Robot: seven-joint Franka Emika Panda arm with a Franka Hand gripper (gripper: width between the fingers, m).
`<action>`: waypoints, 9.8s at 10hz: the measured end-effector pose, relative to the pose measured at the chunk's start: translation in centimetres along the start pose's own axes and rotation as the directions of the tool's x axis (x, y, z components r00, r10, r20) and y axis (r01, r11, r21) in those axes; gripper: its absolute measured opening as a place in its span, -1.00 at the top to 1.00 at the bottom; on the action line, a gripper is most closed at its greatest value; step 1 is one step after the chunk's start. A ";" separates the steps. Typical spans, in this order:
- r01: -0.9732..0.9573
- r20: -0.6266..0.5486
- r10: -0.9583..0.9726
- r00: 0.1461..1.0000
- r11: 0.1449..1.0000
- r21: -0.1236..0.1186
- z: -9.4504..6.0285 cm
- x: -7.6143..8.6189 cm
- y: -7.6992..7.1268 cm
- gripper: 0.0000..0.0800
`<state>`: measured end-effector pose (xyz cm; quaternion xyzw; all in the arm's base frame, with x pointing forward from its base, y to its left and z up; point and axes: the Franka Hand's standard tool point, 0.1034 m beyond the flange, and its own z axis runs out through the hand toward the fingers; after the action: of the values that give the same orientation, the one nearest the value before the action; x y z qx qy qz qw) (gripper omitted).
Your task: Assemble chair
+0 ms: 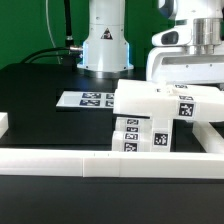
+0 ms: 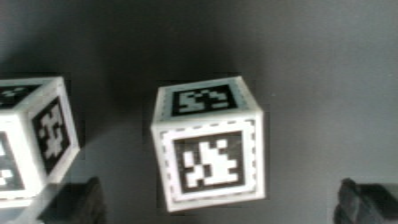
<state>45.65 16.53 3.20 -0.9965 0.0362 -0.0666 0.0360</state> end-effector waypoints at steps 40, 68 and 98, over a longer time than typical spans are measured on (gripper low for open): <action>0.081 -0.007 -0.081 0.997 0.996 0.032 -9.9 9.8 7.0 0.29; 0.151 0.009 -0.151 0.989 0.989 -0.001 -7.1 16.4 9.3 0.29; -0.328 -0.063 0.330 0.942 0.944 0.039 -7.3 17.8 10.1 -0.62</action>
Offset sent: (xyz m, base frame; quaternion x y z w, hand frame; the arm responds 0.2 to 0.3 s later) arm -0.0029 -0.0030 0.0006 -0.0196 0.0278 0.0009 0.9994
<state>61.59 4.60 11.96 -0.9730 0.2024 -0.0941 0.0594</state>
